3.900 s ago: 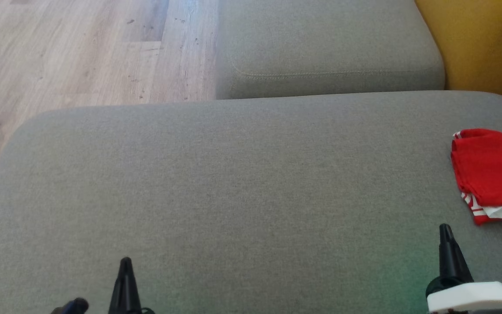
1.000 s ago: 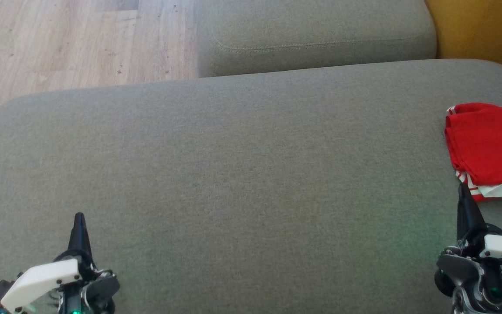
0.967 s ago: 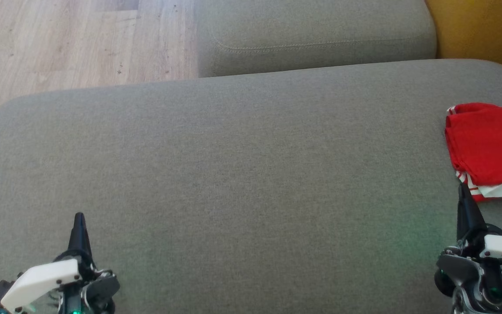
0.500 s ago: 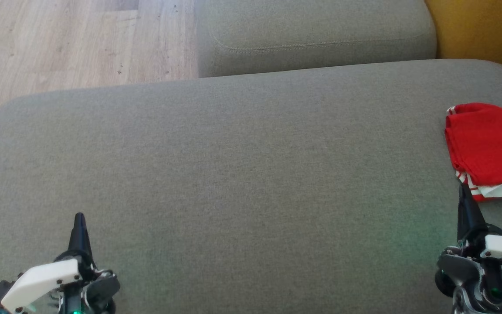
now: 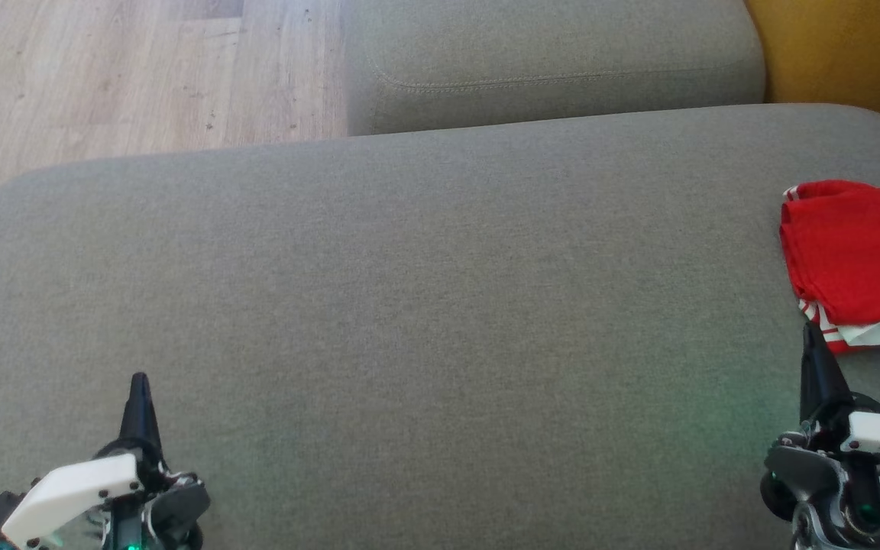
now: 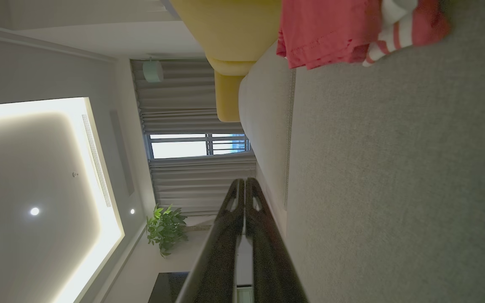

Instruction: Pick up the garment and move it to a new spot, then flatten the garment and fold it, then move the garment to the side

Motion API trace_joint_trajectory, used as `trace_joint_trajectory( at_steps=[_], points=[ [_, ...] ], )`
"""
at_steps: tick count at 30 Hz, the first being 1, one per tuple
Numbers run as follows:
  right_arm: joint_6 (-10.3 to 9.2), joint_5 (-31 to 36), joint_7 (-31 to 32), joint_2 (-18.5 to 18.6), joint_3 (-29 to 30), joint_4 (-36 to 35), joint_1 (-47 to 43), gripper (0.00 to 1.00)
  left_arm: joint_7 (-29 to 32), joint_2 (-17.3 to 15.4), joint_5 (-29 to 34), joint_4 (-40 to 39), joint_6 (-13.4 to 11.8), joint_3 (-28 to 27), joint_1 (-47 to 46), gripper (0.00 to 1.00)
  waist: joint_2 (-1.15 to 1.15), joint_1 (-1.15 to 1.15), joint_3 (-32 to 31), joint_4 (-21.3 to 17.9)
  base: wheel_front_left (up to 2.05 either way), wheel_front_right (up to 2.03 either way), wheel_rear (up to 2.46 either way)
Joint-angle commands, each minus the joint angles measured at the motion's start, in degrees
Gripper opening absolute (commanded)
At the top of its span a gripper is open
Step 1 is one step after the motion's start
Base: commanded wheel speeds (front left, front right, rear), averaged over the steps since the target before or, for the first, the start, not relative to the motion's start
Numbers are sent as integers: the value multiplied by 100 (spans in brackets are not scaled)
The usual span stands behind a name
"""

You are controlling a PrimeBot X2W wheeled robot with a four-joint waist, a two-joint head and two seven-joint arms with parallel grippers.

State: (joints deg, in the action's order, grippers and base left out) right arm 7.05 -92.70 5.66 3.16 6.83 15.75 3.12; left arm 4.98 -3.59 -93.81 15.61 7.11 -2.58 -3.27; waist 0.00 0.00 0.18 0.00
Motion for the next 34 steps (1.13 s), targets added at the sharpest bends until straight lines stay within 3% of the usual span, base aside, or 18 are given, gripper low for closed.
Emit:
trace_joint_trajectory(
  at_steps=[1,34],
  points=[
    [44,1,32,20,-94,-176,300,0,26,-42,35,-163,37,-239,-278,0,0,0,0,0,0,0,0],
    [44,23,52,2,-68,-175,303,0,69,-4,80,-160,37,-293,-283,0,0,0,0,0,0,0,0]
  ],
)
